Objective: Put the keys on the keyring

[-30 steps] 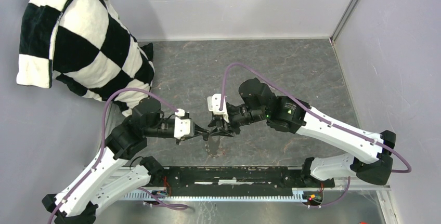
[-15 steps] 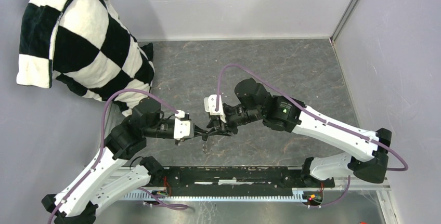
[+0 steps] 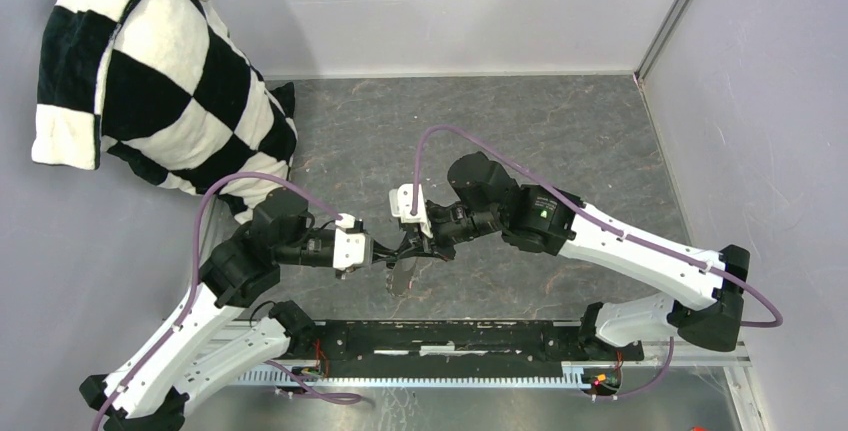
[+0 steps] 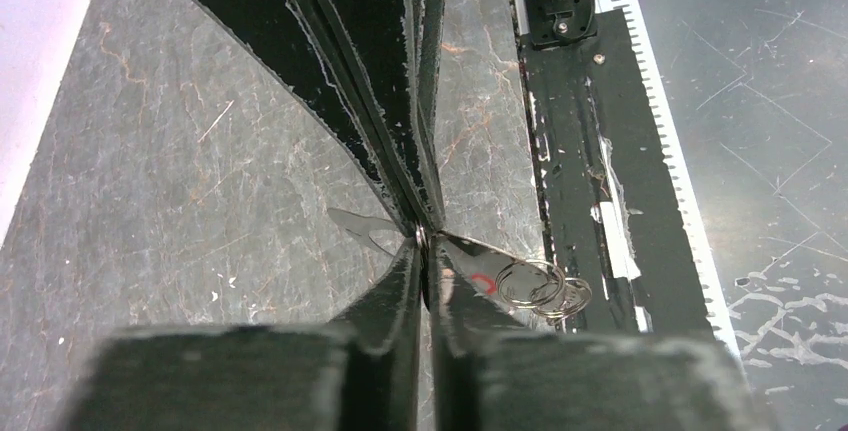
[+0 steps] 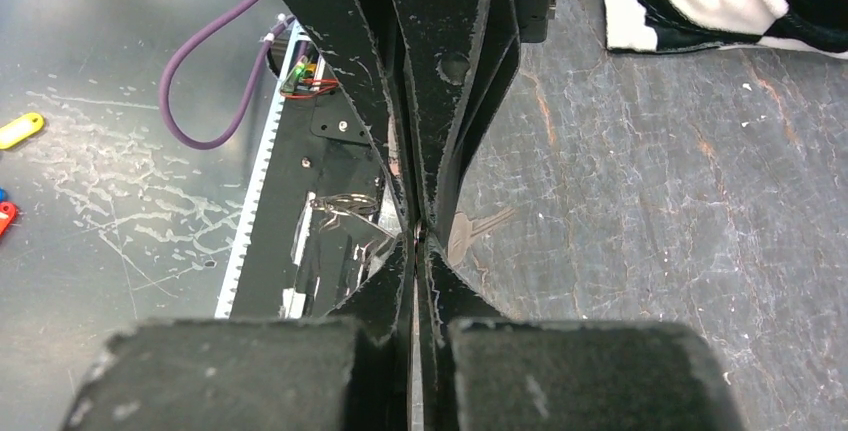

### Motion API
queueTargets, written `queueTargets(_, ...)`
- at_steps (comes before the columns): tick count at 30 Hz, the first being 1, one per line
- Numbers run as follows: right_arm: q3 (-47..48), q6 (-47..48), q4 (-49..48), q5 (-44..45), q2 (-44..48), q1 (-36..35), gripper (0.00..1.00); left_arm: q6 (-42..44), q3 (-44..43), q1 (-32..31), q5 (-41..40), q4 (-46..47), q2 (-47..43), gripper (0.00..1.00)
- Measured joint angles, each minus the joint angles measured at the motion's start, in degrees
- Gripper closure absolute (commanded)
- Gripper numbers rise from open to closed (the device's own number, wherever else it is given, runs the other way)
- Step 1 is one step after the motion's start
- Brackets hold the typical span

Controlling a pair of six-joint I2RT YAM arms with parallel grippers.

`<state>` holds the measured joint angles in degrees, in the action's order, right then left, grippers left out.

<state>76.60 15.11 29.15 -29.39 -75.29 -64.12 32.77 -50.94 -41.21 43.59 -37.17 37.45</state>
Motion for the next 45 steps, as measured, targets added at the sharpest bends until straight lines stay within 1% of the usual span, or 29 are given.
queueTargets(1,-0.1,-0.2,-0.2,0.1,0.0,0.0,1.0,0.0,0.0,0.0,0.0,0.0,0.0,0.73)
queueTargets(2,-0.5,-0.3,-0.9,0.4,0.2,0.0,1.0,0.1,0.0,0.0,0.0,-0.1,0.0,0.69)
queueTargets(4,-2.8,-0.9,-3.4,1.3,1.4,0.0,1.0,0.2,-0.1,0.0,0.1,-0.2,0.0,0.64)
queueTargets(5,-4.5,-1.3,-5.2,1.5,2.4,0.2,1.0,0.2,-0.1,0.0,0.1,-0.2,0.0,0.63)
queueTargets(8,-11.7,-3.2,-12.6,1.3,7.2,1.3,1.0,0.2,-0.1,0.0,0.6,-0.2,-0.3,0.63)
queueTargets(12,-21.2,-8.3,-25.9,-0.9,12.9,2.9,1.0,0.1,-0.1,0.0,2.2,0.6,-1.7,0.63)
queueTargets(19,-32.5,-18.0,-47.6,-2.1,14.4,3.4,1.0,-3.3,-0.1,0.0,3.0,4.5,-2.4,0.61)
queueTargets(25,-36.9,-23.0,-57.6,-2.8,14.6,3.4,1.0,-4.3,-0.1,0.0,1.5,6.0,-2.1,0.69)
queueTargets(30,-39.2,-24.8,-62.6,-2.5,16.4,3.4,1.0,-4.4,-0.1,0.0,0.6,6.0,-1.7,0.69)
queueTargets(34,-39.5,-25.4,-64.8,-2.6,16.8,3.4,1.0,-4.5,-0.1,0.0,0.1,6.0,-1.4,0.69)
queueTargets(40,-39.5,-25.6,-65.9,-2.6,16.8,3.0,1.0,-6.8,-0.1,0.0,0.5,6.6,-1.0,0.65)
queueTargets(45,-39.5,-25.6,-66.0,-2.5,16.7,2.4,1.0,-8.2,-0.1,0.0,2.1,7.3,-1.0,0.64)
